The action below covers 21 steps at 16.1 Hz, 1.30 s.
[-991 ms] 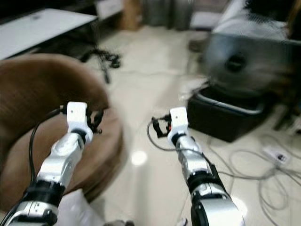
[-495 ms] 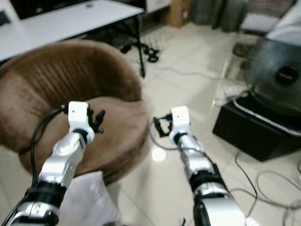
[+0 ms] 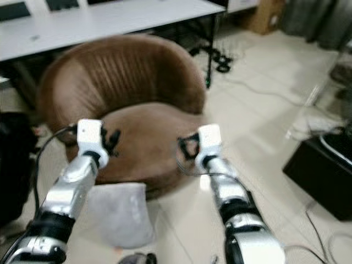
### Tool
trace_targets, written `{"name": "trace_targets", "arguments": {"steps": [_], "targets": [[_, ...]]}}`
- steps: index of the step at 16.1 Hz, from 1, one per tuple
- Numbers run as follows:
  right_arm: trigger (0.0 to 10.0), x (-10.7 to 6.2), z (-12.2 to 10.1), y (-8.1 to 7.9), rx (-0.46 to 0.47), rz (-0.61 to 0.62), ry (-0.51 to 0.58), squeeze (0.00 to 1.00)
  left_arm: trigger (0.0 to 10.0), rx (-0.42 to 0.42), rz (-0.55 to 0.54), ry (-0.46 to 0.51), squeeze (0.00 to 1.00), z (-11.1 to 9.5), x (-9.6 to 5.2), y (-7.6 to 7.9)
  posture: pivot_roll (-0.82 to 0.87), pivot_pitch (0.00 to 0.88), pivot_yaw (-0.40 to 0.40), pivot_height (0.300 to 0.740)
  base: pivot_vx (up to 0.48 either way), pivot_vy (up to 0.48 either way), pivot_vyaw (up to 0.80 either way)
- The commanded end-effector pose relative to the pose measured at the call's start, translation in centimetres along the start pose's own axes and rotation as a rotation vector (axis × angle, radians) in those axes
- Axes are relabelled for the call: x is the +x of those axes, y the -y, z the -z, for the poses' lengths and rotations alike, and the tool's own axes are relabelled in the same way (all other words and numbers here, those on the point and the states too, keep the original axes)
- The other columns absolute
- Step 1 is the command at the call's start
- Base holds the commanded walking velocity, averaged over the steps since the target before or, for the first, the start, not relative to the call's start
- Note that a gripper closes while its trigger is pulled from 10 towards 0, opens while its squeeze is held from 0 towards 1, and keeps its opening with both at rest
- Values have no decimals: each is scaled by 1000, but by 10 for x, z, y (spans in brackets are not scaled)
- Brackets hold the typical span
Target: Move the pillow to the sofa from floor
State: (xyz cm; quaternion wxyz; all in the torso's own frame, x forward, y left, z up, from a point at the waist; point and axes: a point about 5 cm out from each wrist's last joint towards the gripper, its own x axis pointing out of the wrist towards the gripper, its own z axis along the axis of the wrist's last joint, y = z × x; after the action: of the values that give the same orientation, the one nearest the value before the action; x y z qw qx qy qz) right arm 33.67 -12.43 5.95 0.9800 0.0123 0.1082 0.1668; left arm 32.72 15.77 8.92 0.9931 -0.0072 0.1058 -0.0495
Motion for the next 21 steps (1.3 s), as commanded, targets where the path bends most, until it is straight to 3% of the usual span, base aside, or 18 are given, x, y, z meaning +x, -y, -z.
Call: {"name": "trace_targets", "arguments": {"steps": [1, 11, 18, 19, 20, 21], "targets": [[10000, 0, -3, 4, -15, 4, 0, 20, 10000, 6, 6, 10, 0, -4, 0, 2, -109, 0, 81, 740, 0, 0, 681], [10000, 0, 0, 4, 4, 20, -11, 4, 10000, 21, 6, 7, 0, -3, -1, 0, -103, 0, 80, 740, 0, 0, 676], [10000, -1, 4, 12, 2, 80, -61, 0, 10000, 26, -13, 19, 0, -5, 0, -3, -104, 0, 80, 740, 0, 0, 0], [10000, 0, 5, 10, -18, 71, -70, 816, 10000, 27, -11, 21, 0, -6, 0, -2, -104, 0, 80, 740, 0, 0, 0], [10000, 0, 4, 5, -9, 52, -55, 1000, 10000, 25, -12, 18, 0, -5, 0, -2, -103, 0, 80, 740, 0, 0, 0], [10000, 0, 4, 5, -7, 55, -54, 1000, 10000, 28, -14, 15, 0, -5, 0, -2, -103, 0, 80, 740, 0, 0, 0]]}}
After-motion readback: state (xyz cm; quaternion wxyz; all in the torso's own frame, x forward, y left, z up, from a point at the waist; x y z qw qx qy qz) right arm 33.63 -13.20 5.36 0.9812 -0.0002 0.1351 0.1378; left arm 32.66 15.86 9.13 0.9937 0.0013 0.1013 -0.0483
